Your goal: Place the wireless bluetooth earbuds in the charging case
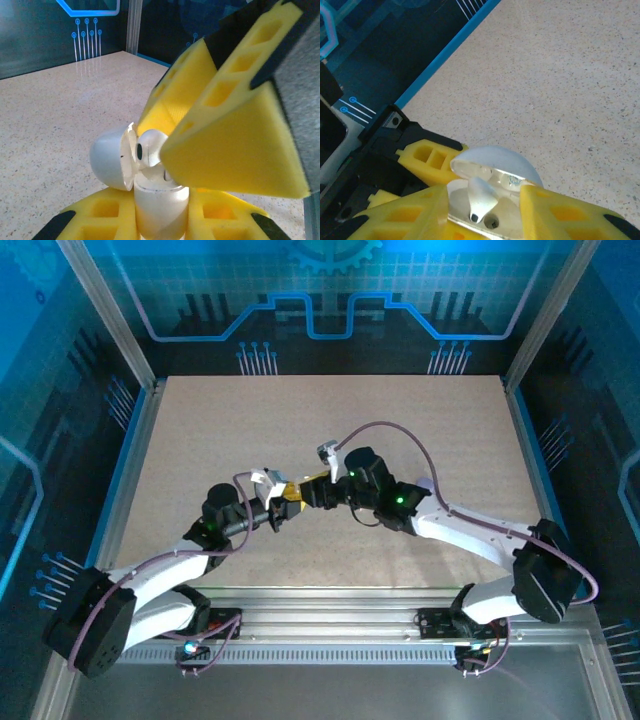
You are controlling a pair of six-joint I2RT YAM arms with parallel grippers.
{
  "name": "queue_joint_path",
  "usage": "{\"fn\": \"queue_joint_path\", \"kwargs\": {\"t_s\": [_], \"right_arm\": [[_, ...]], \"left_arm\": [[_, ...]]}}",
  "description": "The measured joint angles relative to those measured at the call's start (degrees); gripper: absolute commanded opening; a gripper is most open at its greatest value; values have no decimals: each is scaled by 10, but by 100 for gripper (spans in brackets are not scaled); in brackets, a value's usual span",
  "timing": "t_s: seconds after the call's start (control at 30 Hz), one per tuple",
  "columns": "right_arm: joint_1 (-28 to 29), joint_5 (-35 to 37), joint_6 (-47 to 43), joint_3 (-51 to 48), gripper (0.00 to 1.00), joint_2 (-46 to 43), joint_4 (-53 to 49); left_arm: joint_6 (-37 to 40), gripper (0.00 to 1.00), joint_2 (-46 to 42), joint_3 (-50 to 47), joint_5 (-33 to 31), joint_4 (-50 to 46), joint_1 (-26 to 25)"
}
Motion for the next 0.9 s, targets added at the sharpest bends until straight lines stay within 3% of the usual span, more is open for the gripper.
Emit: {"fn": "queue_joint_path", "kwargs": {"t_s": [0.2, 0.43, 0.9], "right_arm": [[0, -2, -4, 2, 47, -35, -21], [-2, 0, 3, 2, 43, -71, -37], [-6, 43, 40, 3, 41, -52, -89]], "left_arm": [[0, 11, -4, 0, -5, 2, 0], [2, 11, -11, 0, -11, 1, 0], [3, 11, -17, 0, -11, 0, 0]]}}
